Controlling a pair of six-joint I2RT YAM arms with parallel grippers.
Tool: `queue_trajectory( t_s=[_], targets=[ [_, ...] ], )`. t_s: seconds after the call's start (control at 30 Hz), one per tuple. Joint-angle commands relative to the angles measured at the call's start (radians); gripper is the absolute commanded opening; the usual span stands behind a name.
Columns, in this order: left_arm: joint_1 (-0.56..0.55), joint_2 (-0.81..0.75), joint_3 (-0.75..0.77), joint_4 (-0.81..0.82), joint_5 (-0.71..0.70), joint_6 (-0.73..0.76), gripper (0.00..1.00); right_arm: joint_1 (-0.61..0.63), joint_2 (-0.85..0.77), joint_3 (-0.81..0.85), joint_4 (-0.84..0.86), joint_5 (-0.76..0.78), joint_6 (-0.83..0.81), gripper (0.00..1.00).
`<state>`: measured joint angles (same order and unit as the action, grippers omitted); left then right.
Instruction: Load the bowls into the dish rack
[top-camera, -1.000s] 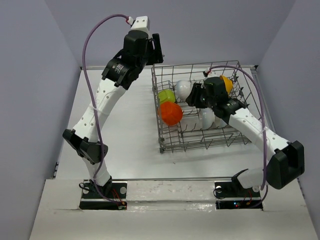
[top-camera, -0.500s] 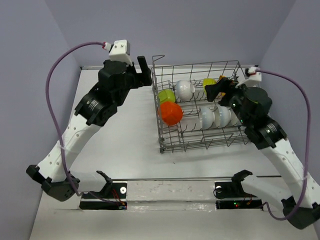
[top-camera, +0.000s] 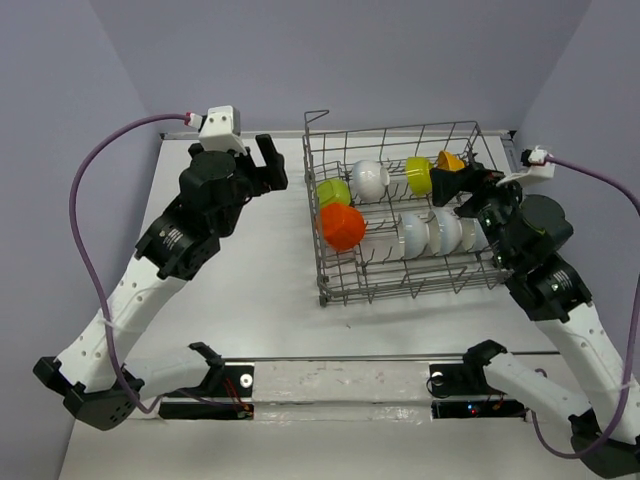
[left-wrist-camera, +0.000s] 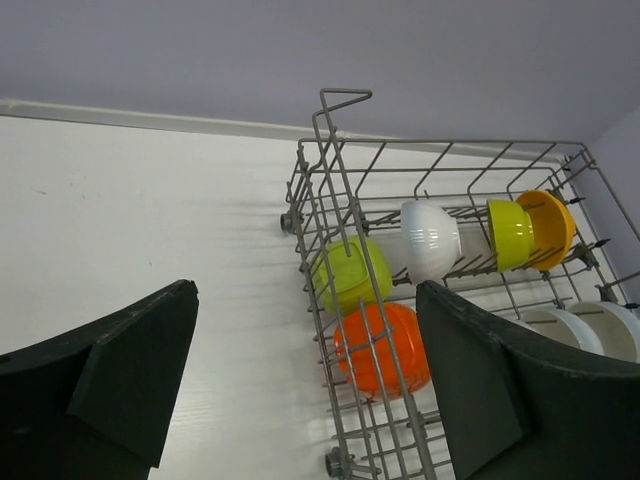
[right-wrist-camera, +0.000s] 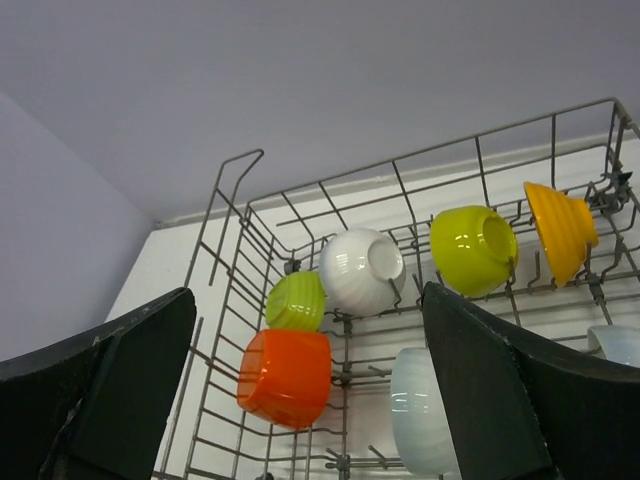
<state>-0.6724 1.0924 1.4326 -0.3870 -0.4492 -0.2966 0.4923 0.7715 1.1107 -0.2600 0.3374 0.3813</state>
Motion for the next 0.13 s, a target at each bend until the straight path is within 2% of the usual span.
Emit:
queue_trajectory(
  t_s=[0.0,0.1],
  targets=[
    [-0.001,-0.028,0.008,0.066,-0.031,0.02,0.99,0.006,0.026,0.008,0.021,0.012,-0.01,1.0],
    [-0.001,-0.034,0.012,0.062,-0.031,0.022,0.99,0.006,0.047,0.017,0.013,0.014,-0.025,1.0]
  ],
)
